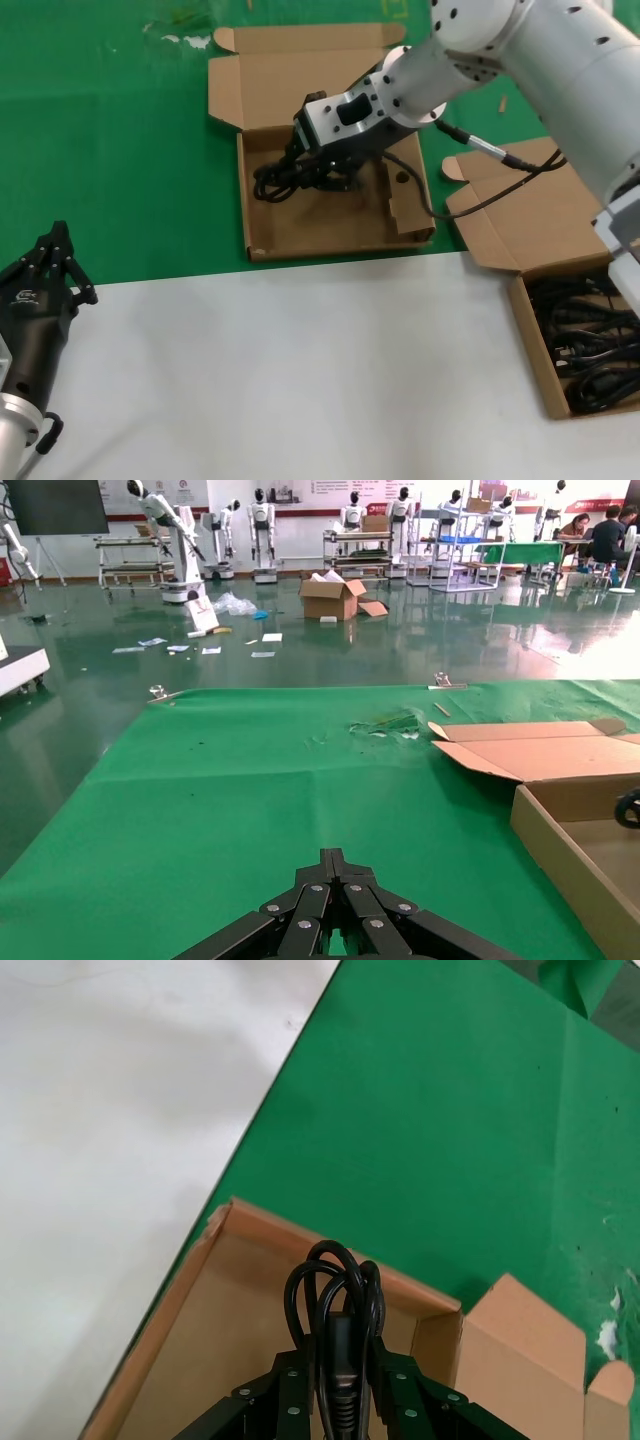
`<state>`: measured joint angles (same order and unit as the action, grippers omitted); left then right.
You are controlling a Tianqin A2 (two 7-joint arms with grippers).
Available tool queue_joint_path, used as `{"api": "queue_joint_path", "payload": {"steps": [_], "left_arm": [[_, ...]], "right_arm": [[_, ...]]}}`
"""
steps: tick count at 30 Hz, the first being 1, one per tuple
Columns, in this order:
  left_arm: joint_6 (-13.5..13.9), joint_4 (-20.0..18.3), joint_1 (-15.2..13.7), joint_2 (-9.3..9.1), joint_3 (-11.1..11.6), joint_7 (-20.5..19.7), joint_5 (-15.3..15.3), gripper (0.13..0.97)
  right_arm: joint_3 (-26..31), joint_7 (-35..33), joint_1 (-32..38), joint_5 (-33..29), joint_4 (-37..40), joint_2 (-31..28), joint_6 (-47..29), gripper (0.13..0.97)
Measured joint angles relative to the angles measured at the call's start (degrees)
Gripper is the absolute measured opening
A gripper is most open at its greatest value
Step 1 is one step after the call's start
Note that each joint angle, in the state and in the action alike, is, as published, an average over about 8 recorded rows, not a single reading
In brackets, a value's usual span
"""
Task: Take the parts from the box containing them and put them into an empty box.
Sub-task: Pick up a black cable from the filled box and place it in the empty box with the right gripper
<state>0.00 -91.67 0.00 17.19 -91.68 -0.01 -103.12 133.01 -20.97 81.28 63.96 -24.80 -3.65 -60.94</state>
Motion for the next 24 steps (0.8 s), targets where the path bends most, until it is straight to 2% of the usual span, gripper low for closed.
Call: {"api": "queue_joint_path", "payload": {"steps": [6,13,16,20,24], "left_arm": [[0.0,0.0,0.0,0.0,0.0,0.0,0.0,0.14],[0.0,0.0,0.0,0.0,0.0,0.0,0.0,0.14],[0.0,0.0,0.0,0.0,0.0,0.0,0.0,0.14],[0.0,0.0,0.0,0.0,0.0,0.0,0.0,0.14],[0.0,0.0,0.0,0.0,0.0,0.0,0.0,0.14]], "right_arm": [[0.3,-3.1,0.8,-0.2,3.9,1.3,1.9,0.246],[0.4,-5.0,0.7,-0.2,4.7,1.1,2.4,0.275],[0.1,-5.3,0.6,0.1,4.5,0.9,2.5,0.313],[-0.3,-4.5,0.1,0.5,2.2,-0.3,2.3,0.365],[-1.0,-1.6,-1.9,0.8,-4.7,-3.2,1.6,0.378]]}}
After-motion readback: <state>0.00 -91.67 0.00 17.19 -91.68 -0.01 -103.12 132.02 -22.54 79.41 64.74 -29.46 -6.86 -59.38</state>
